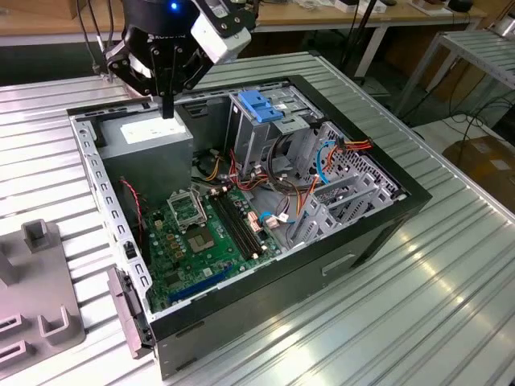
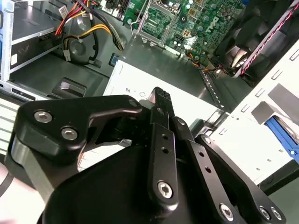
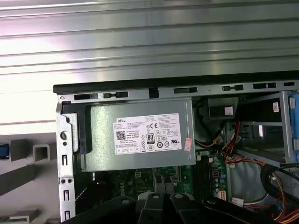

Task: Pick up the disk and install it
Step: 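Reach for the disk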

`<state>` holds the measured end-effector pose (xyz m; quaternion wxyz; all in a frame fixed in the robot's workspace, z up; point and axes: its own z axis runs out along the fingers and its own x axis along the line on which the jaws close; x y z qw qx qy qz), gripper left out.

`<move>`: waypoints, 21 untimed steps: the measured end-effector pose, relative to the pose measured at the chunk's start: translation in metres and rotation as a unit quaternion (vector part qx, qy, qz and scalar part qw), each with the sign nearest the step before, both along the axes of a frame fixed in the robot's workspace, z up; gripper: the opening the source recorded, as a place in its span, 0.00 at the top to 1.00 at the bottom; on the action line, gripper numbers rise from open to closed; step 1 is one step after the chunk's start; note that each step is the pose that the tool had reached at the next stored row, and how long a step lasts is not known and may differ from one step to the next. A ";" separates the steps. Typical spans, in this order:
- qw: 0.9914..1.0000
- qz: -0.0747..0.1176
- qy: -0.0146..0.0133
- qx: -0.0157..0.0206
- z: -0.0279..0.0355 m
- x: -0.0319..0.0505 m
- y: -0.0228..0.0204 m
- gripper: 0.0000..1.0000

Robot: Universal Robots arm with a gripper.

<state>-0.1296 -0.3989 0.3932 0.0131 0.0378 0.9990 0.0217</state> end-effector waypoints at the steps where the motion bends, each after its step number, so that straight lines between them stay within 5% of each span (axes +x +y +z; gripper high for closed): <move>1: 1.000 0.000 0.000 0.000 0.0000 -0.0008 0.0000 0.90; 21: 1.000 0.000 0.000 0.000 -0.0004 -0.0210 0.0000 0.90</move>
